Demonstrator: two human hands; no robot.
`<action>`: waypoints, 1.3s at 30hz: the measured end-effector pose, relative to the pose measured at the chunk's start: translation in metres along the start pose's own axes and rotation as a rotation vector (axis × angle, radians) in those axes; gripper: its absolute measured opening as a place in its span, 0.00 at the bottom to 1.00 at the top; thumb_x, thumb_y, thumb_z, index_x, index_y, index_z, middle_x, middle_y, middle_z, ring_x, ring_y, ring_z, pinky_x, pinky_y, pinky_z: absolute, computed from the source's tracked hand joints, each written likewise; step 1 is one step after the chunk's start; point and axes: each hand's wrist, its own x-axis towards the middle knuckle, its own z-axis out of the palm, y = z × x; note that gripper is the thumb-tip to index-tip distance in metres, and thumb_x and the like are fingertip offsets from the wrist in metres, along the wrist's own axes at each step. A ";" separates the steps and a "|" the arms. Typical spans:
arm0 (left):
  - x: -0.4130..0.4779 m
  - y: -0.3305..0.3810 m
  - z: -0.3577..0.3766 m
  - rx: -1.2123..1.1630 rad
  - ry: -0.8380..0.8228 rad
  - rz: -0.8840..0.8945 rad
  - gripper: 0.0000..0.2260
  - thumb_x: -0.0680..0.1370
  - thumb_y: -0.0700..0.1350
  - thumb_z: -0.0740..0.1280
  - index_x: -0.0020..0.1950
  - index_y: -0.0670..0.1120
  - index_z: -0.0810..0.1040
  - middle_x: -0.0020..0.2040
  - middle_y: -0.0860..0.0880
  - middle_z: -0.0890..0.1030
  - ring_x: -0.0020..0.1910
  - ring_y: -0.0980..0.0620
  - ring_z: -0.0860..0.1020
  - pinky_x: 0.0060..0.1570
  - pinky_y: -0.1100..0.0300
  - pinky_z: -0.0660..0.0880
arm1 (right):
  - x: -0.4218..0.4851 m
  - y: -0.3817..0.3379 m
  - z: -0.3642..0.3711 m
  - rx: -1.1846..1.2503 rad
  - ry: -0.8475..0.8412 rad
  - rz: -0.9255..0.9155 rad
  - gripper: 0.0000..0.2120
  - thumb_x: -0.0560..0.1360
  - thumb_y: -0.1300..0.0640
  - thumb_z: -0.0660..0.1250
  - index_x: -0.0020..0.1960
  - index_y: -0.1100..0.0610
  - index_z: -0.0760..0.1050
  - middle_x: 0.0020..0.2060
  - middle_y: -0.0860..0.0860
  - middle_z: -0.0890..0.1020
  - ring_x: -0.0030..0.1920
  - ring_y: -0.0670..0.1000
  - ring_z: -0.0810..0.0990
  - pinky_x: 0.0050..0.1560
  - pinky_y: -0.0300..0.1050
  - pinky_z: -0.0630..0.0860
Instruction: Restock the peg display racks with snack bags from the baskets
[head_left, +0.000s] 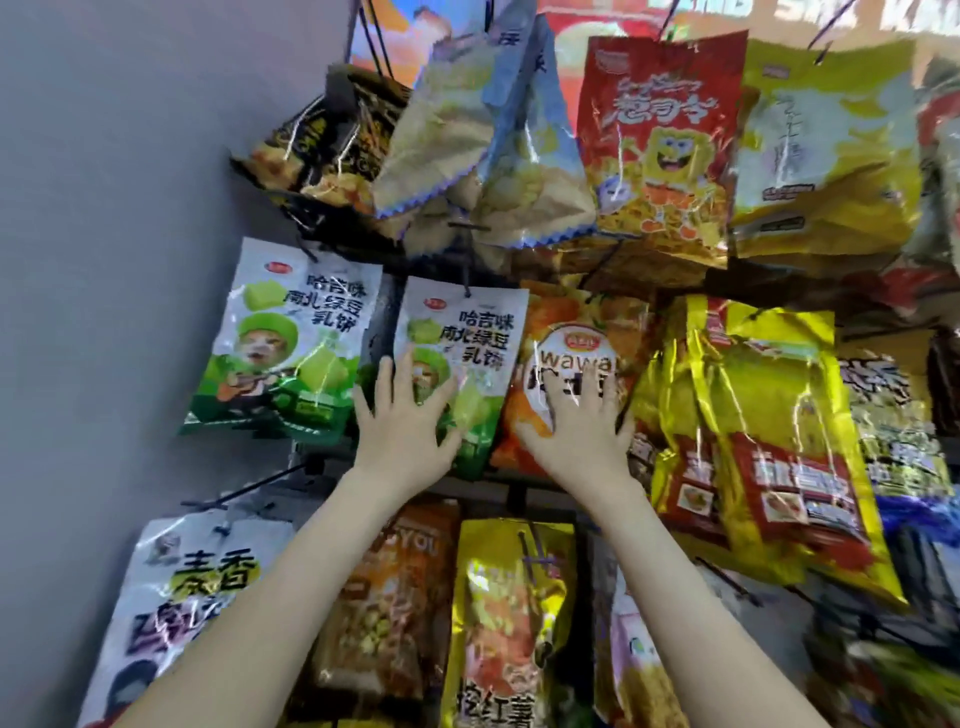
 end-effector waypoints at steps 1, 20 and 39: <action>0.002 -0.005 0.005 0.001 -0.030 0.024 0.28 0.80 0.62 0.54 0.77 0.63 0.46 0.78 0.44 0.37 0.77 0.41 0.37 0.71 0.36 0.41 | 0.002 0.001 0.006 -0.028 0.005 0.000 0.34 0.77 0.36 0.57 0.77 0.41 0.45 0.77 0.51 0.38 0.76 0.58 0.34 0.71 0.69 0.44; 0.023 -0.034 -0.044 -0.097 0.779 0.258 0.13 0.74 0.46 0.61 0.53 0.42 0.80 0.56 0.39 0.78 0.55 0.40 0.76 0.53 0.49 0.72 | 0.047 -0.083 0.010 0.049 0.293 -0.283 0.29 0.79 0.49 0.60 0.77 0.50 0.56 0.76 0.58 0.56 0.75 0.58 0.54 0.72 0.56 0.55; 0.048 -0.121 -0.043 0.101 0.044 -0.052 0.31 0.80 0.63 0.53 0.79 0.56 0.44 0.79 0.43 0.44 0.78 0.42 0.42 0.72 0.37 0.41 | 0.082 -0.117 0.034 -0.065 0.083 -0.174 0.26 0.80 0.43 0.50 0.77 0.48 0.54 0.78 0.55 0.51 0.77 0.56 0.46 0.74 0.57 0.44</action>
